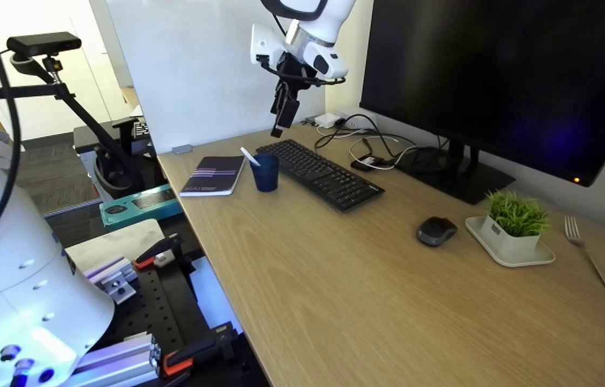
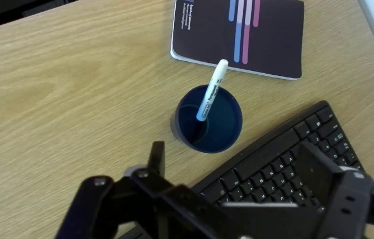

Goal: Put the marker on the desk

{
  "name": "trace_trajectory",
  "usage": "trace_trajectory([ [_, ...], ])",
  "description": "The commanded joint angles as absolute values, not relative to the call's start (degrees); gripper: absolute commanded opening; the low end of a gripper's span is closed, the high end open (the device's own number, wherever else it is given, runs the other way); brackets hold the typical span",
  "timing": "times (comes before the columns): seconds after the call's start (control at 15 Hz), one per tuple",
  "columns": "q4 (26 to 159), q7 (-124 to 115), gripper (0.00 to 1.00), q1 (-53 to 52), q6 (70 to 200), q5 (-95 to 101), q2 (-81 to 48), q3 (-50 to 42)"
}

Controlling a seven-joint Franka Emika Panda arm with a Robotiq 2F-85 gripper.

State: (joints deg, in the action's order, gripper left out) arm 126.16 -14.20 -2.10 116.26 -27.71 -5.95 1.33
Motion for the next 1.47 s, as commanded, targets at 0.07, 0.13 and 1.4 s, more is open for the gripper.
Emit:
trace_trajectory([
  [0.07, 121.22, -14.71, 1.00, -1.60, 110.97, -30.50, -11.77, 1.76],
  [0.13, 120.39, -14.76, 1.00, -1.56, 109.50, -30.93, -12.98, 1.87],
  [1.4, 113.13, -15.17, 1.00, -2.37, 89.51, -36.50, -24.88, 2.42],
])
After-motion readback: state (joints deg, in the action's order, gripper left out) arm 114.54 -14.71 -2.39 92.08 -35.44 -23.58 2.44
